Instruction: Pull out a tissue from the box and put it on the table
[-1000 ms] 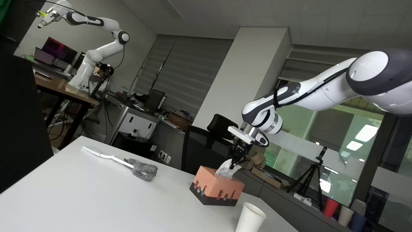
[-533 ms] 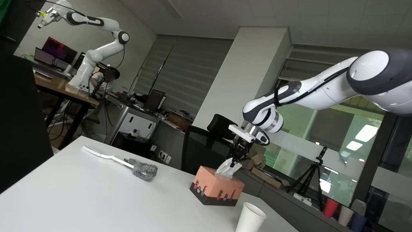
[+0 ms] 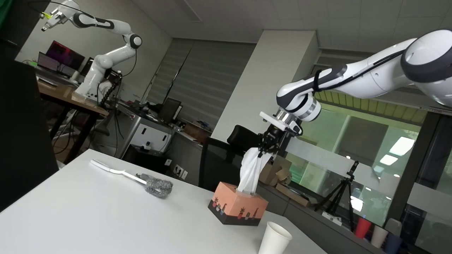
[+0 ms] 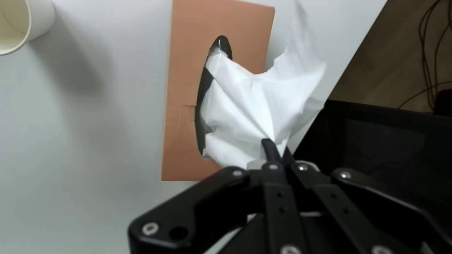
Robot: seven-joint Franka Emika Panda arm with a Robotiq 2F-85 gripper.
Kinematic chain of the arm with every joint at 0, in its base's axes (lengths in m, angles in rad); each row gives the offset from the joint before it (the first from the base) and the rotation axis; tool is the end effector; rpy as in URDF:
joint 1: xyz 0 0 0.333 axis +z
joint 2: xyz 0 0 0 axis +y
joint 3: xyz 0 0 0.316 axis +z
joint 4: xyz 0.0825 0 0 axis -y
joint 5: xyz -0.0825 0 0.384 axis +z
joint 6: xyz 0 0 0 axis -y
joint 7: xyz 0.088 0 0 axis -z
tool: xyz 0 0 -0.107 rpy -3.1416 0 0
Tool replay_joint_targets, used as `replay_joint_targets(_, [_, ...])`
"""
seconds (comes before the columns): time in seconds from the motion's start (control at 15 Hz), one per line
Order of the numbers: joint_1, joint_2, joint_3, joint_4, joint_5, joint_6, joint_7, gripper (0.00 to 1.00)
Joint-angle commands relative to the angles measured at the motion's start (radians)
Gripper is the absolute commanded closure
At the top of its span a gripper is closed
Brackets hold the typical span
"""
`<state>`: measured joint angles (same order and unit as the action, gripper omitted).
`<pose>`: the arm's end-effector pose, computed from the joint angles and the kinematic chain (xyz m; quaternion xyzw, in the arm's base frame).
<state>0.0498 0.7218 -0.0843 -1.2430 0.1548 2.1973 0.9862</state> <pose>0.7674 -0.0034 0.3620 -0.8538 0.5056 -0.0852 0.0902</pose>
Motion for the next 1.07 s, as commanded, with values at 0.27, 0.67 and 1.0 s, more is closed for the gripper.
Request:
replay_joint_targets(0.27, [-0.003, -0.179, 0.101, -0.079, 0.040, -0.295, -0.225, 1.00])
replay_joint_targets(0.67, [0.039, -0.211, 0.122, -0.133, 0.022, -0.595, -0.365, 1.00])
replay_joint_targets(1.0, [0.081, -0.115, 0.118, -0.102, 0.009, -0.817, -0.423, 1.00])
